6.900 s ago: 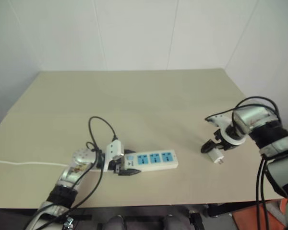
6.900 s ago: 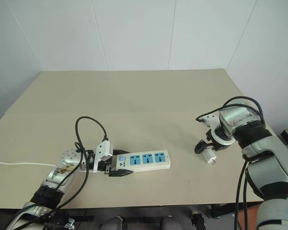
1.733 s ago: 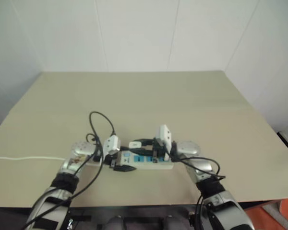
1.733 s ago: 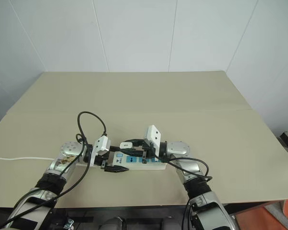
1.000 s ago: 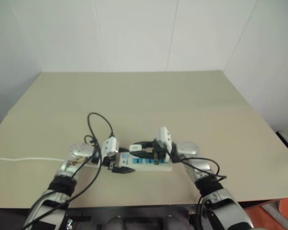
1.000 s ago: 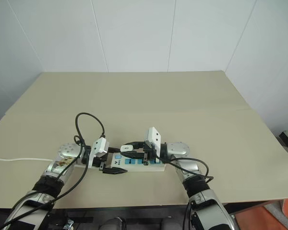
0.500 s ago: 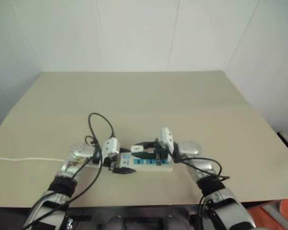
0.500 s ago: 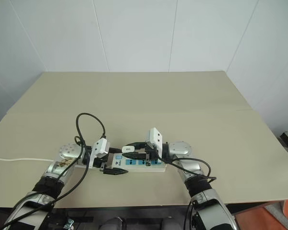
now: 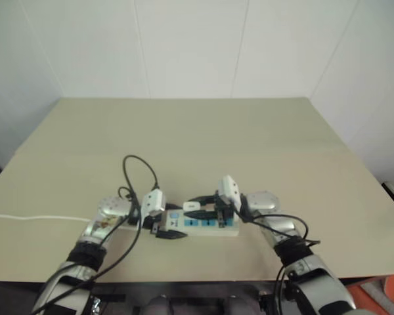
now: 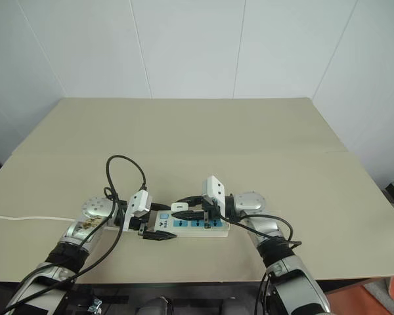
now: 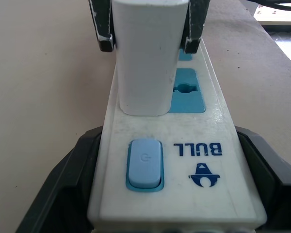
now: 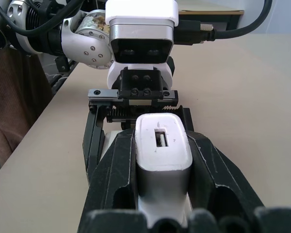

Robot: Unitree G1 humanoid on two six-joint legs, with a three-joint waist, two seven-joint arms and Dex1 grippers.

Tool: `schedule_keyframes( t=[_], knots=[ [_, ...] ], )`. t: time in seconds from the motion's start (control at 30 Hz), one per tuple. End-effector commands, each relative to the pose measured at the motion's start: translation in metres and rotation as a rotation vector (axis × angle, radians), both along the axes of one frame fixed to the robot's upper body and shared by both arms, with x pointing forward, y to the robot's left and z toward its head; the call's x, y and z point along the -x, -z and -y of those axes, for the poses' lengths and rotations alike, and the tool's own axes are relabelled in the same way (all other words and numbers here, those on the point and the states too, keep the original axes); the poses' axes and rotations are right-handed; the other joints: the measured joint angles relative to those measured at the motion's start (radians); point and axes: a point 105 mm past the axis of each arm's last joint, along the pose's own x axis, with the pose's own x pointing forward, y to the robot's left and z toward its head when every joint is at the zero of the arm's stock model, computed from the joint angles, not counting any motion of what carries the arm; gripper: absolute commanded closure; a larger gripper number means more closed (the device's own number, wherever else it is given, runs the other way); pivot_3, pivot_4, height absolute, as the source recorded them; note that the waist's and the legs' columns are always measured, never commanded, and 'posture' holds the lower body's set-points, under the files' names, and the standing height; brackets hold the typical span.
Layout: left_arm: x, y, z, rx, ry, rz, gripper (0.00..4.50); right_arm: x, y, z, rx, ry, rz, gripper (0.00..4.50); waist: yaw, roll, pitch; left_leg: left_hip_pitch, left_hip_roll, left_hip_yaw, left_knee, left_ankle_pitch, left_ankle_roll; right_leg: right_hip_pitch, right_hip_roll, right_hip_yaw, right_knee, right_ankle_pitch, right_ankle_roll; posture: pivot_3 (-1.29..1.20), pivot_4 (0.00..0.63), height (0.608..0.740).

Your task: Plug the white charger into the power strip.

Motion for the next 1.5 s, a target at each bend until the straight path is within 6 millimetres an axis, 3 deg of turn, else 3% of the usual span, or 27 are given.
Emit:
schedule_keyframes(
  t=[0.03,0.27,0.8,0.83,0.9,1.1,1.4,1.5],
  knots=[
    [0.001,-0.004,-0.014,-0.016,-0.014,0.012,1.18,-0.011,0.025,0.028,0.126,0.107,-0.075,3.39,-0.001,0.000,0.000,0.000,0.000,0.000,0.000,0.000,0.000,0.000,0.000,0.000,0.000,0.000,0.000,0.00,0.150,0.740],
    [0.000,-0.004,-0.011,-0.011,-0.014,0.016,1.18,-0.008,0.025,0.010,0.139,0.074,-0.091,3.39,-0.002,0.000,0.000,0.002,0.000,0.000,0.000,0.000,0.000,0.002,0.000,0.000,0.000,0.000,0.000,0.00,0.150,0.740],
    [0.000,-0.002,-0.010,-0.007,-0.016,0.015,1.18,-0.004,0.029,0.017,0.127,0.110,-0.117,3.39,-0.004,0.000,0.000,0.004,0.000,0.000,0.000,0.000,0.000,0.003,0.000,0.000,0.000,0.000,0.000,0.00,0.150,0.740],
    [0.000,-0.002,-0.009,-0.007,-0.015,0.016,1.18,-0.003,0.028,0.018,0.124,0.101,-0.127,2.66,-0.004,0.000,0.000,0.004,0.000,0.000,-0.001,0.000,0.000,0.003,0.000,0.000,0.000,0.000,0.000,0.00,0.150,0.740],
    [0.000,-0.002,-0.009,-0.006,-0.014,0.016,1.18,-0.003,0.026,0.018,0.123,0.095,-0.131,2.14,-0.004,0.000,0.000,0.004,0.000,0.000,0.000,0.000,0.000,0.003,0.000,0.000,0.000,0.000,0.000,0.00,0.150,0.740],
    [0.000,-0.002,-0.009,-0.005,-0.015,0.015,1.18,-0.004,0.026,0.018,0.127,0.102,-0.111,0.04,-0.004,-0.001,-0.001,0.004,0.000,0.000,-0.001,0.000,0.000,0.003,0.000,0.000,0.000,-0.001,0.000,0.00,0.150,0.740],
    [0.000,-0.001,-0.005,0.013,-0.023,0.017,1.18,-0.003,0.010,0.023,0.102,0.089,-0.045,0.01,-0.004,-0.001,-0.001,0.004,0.000,0.000,-0.001,0.000,0.000,0.003,0.000,0.000,0.000,-0.001,0.001,0.00,0.150,0.740],
    [0.000,-0.005,-0.005,0.026,-0.023,0.024,0.26,-0.004,0.004,0.028,0.103,0.092,-0.025,0.00,-0.003,-0.001,-0.001,0.004,0.000,0.000,-0.001,0.000,0.000,0.003,0.000,0.000,0.000,-0.001,0.001,0.00,0.150,0.740]
  ],
)
